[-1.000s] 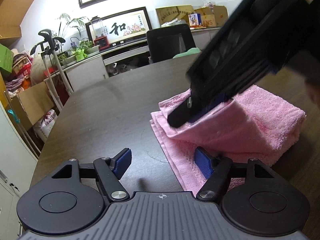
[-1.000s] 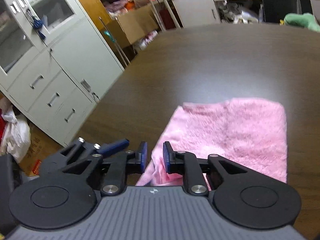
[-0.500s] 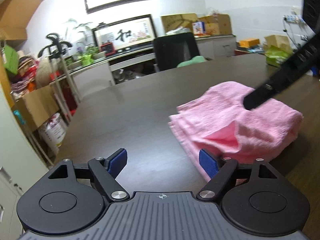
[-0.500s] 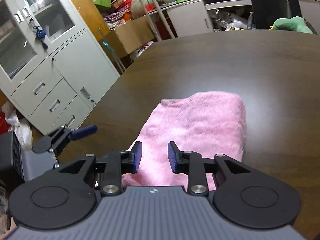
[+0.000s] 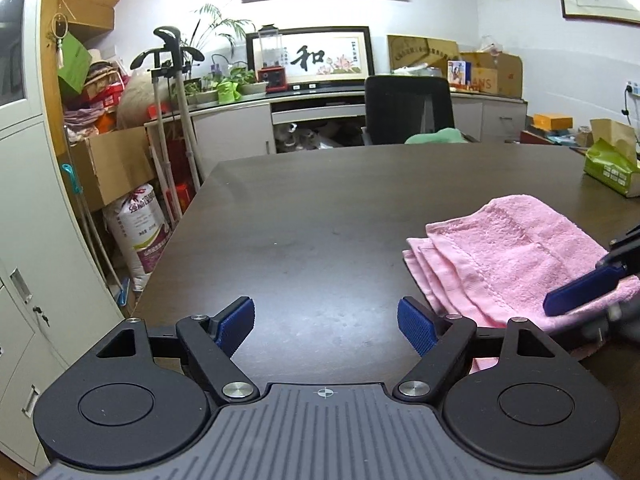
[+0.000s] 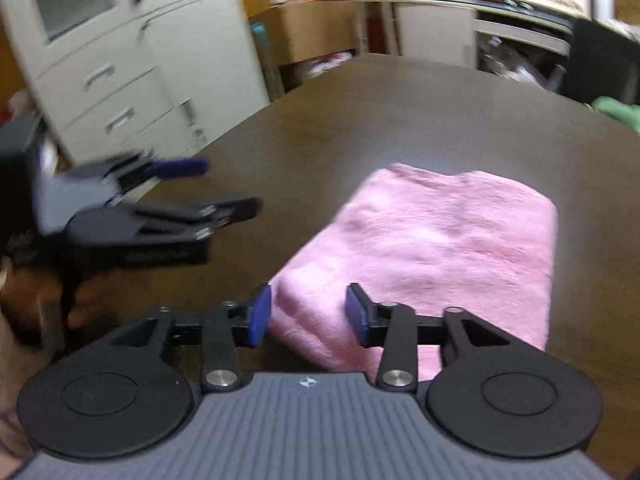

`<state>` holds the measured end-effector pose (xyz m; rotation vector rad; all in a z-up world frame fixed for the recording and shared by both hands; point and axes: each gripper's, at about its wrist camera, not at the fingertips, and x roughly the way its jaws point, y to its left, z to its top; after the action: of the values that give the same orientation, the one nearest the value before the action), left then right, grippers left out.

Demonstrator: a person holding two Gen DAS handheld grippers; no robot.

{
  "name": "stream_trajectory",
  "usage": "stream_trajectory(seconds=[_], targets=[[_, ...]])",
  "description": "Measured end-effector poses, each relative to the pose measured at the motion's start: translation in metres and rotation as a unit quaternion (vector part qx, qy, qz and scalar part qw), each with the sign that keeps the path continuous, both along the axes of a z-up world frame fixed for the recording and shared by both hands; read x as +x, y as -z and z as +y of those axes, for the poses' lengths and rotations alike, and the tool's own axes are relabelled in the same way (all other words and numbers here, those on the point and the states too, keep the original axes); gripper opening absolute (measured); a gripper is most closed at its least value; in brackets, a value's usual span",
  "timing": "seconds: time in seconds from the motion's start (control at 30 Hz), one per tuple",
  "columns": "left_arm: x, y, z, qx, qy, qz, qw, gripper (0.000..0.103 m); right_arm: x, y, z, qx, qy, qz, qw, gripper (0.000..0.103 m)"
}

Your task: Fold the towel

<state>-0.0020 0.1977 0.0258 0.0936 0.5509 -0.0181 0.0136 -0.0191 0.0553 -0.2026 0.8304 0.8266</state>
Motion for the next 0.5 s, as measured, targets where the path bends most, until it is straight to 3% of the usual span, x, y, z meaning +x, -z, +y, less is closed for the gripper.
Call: stream_trajectory(seconds=[0.17,0.3,0.5], targets=[[0.0,0.0,-0.003,0.005,0.001,-0.001,1.0,0.081,0.0,-0.009,-0.02,0.05,0.014,0.003,0.999,0.047],[-0.001,-0.002,-0.002,0.0,-0.005,-0.004,1.0,0.083,-0.015,-0.01,-0.021,0.012,0.016,-0.048,0.999,0.047],[0.0,-0.001,0.001,-0.004,-0.014,-0.001,0.9999,0.084,-0.032,0.0,0.012,-0.012,-0.014,-0.08,0.997,0.044]])
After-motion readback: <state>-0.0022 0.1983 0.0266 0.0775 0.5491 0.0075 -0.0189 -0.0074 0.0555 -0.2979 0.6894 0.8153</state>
